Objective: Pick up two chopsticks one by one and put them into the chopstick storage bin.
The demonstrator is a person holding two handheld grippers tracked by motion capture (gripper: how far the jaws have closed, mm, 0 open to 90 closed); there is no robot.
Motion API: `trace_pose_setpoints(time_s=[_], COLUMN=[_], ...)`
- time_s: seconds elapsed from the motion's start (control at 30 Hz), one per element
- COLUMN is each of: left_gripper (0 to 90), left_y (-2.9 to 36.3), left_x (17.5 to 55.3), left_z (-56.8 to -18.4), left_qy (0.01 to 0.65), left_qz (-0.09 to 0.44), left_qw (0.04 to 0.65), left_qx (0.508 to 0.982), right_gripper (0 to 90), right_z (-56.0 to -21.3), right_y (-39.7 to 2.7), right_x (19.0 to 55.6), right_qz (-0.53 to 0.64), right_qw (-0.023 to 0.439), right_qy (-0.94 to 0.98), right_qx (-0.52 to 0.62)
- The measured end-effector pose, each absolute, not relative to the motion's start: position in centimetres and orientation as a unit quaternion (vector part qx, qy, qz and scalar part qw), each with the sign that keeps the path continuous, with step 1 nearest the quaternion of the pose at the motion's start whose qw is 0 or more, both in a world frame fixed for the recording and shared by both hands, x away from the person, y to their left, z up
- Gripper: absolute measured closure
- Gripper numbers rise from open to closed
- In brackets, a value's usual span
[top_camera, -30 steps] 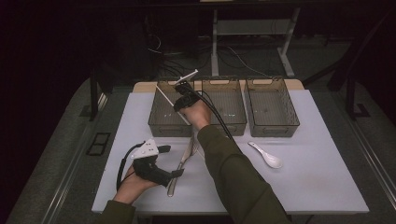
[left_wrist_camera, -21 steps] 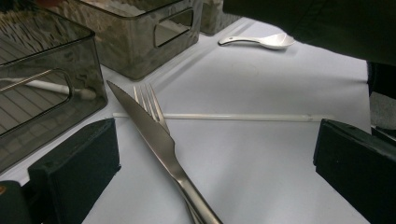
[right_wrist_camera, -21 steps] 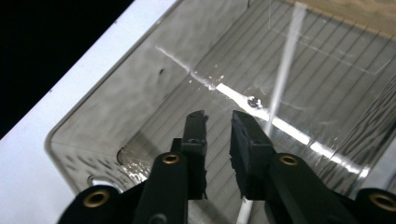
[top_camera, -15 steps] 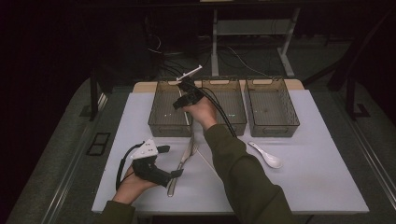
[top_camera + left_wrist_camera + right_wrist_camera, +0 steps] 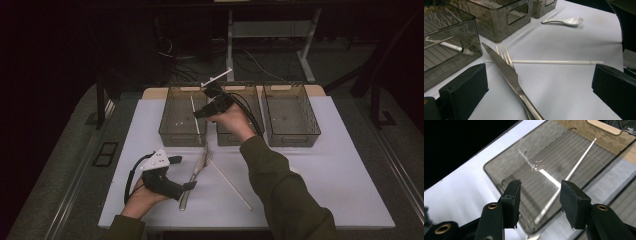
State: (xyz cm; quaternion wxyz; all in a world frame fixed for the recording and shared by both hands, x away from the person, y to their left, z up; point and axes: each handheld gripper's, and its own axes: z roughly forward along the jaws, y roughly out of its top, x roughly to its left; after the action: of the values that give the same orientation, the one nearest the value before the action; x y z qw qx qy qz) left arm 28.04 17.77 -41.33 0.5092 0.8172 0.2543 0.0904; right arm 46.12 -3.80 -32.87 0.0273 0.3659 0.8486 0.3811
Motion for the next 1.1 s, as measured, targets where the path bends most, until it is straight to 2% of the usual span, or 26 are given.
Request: trace_pose_setpoints(time_s=[0.73, 1.1], left_gripper=[0.0, 0.0], left_y=[17.6, 17.4], left_x=[27.9, 27.9], left_z=[-41.2, -41.4], left_qy=[0.264, 0.267], left_qz=[0.093, 0.089], left_qw=[0.512, 0.51], left_qx=[0.812, 0.813], right_gripper=[45.9, 46.4], right_z=[-32.6, -33.8], right_y=[-9.3, -11.6], right_x=[40.9, 37.6], right_qz=[0.387, 0.379], right_qw=[0.035, 0.032], right_qy=[0.859, 0.867], right_qx=[0.333, 0.322])
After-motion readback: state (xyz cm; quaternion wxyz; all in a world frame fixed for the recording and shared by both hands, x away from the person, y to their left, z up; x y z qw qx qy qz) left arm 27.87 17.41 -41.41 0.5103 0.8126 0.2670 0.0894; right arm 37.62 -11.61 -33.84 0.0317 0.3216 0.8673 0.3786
